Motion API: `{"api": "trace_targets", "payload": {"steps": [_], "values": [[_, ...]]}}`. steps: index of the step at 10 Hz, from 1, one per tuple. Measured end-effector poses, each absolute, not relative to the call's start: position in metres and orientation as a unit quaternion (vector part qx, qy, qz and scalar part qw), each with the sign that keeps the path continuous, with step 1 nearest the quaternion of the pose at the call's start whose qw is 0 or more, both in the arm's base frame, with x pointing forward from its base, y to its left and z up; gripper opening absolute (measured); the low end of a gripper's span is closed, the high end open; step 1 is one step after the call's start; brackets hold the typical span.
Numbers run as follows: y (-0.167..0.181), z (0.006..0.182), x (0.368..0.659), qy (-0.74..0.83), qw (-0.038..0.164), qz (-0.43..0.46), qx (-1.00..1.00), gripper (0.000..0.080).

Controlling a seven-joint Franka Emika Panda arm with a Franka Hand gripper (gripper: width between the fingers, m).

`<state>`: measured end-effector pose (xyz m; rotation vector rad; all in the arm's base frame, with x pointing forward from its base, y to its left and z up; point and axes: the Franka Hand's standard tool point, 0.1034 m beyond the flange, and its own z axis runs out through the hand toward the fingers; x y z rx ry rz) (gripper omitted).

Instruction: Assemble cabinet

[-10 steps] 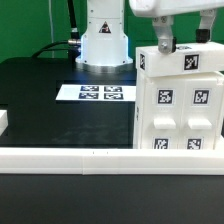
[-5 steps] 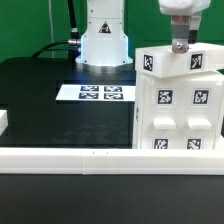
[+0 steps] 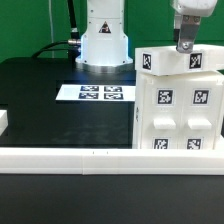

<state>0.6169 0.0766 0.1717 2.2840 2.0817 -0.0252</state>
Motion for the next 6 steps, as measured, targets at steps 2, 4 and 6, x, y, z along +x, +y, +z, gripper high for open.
{"api": "trace_targets", "payload": {"steps": [2,4,6], "values": [[0.0734,0.1712,0.6169,0.706,0.029,-0.013,0.707,0.0797],[0.0733,0.1700,0.6164,0.744,0.029,-0.016,0.668,0.0797],[0.0728,0.1666,0.6159,0.749,0.026,-0.021,0.661,0.0797]]}}
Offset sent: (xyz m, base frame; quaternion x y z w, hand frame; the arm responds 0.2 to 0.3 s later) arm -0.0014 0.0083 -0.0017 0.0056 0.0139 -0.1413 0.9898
